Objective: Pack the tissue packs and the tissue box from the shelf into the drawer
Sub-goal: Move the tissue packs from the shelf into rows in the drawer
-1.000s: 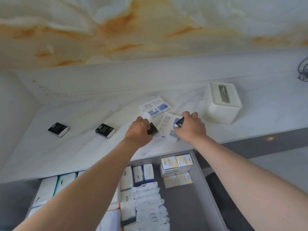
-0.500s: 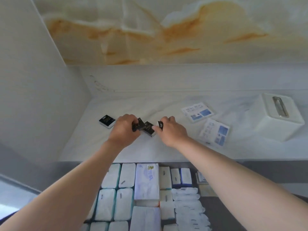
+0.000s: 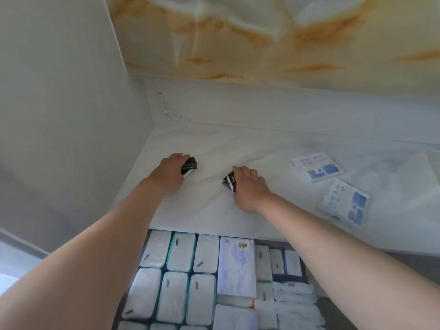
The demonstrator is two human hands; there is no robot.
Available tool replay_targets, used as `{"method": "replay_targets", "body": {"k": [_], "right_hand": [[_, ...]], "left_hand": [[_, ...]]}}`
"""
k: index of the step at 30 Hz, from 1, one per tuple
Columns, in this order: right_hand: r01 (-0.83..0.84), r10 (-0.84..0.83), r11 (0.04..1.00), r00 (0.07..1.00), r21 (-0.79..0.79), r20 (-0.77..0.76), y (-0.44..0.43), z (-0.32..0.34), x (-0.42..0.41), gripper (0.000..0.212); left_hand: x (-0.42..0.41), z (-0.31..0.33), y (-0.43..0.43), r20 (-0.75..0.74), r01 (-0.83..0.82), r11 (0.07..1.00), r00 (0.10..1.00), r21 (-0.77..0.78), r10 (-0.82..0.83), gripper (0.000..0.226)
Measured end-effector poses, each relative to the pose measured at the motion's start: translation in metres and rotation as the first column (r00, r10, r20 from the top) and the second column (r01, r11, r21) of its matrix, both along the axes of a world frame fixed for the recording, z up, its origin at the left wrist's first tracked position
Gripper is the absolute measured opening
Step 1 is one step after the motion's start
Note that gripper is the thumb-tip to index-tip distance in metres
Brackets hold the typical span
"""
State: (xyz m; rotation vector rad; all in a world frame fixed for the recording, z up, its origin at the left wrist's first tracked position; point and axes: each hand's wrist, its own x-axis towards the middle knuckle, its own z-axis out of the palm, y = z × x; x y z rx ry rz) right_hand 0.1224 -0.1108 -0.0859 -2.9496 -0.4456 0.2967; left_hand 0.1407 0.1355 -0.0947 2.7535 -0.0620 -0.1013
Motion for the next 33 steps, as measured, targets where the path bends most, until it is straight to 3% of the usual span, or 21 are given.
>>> {"method": "replay_targets", "body": {"k": [4,10,14,18,20,24,30,33], "right_hand": [[-0.017,0.023,0.994,0.998,-0.108,0.055,-0.004,0.001,-0.001,0.066],[-0.009,0.025,0.967,0.998,-0.254,0.060,-0.032,0.011,-0.016,0.062],[-0.034,0.024,0.989,0.997,-0.146,-0.074,-0.069,0.013,-0.038,0.068],[-0.021,0.008,0.989,0.996,-0.147,-0.090,-0.099,0.017,-0.065,0.082],[-0.002,-0.009,0.992,0.996,-0.128,-0.087,-0.116,0.016,-0.078,0.085],[0.038,-0.042,0.996,0.998,-0.087,-0.043,-0.153,0.021,-0.095,0.052],[-0.021,0.027,0.999,0.985,0.040,-0.168,-0.212,0.027,-0.131,0.053],[0.031,-0.036,0.999,0.947,-0.020,-0.320,-0.248,0.022,-0.156,0.051]], "left_hand": [[0.000,0.004,-0.014,-0.066,0.092,0.992,0.994,0.084,-0.086,0.063],[-0.025,0.013,-0.056,-0.135,0.166,0.985,0.976,-0.037,-0.170,0.069],[-0.042,0.014,-0.086,-0.113,0.251,0.964,0.959,-0.091,-0.260,0.062],[-0.066,0.018,-0.119,0.008,0.206,0.975,0.978,0.078,-0.207,0.060],[-0.074,0.018,-0.133,-0.018,0.186,0.983,0.982,0.008,-0.185,0.059],[-0.096,0.024,-0.163,-0.062,0.221,0.973,0.972,-0.073,-0.225,0.062],[-0.142,0.028,-0.230,-0.130,0.396,0.896,0.896,-0.203,-0.425,0.040],[-0.161,0.023,-0.270,-0.220,0.489,0.848,0.821,-0.202,-0.526,0.042]]}}
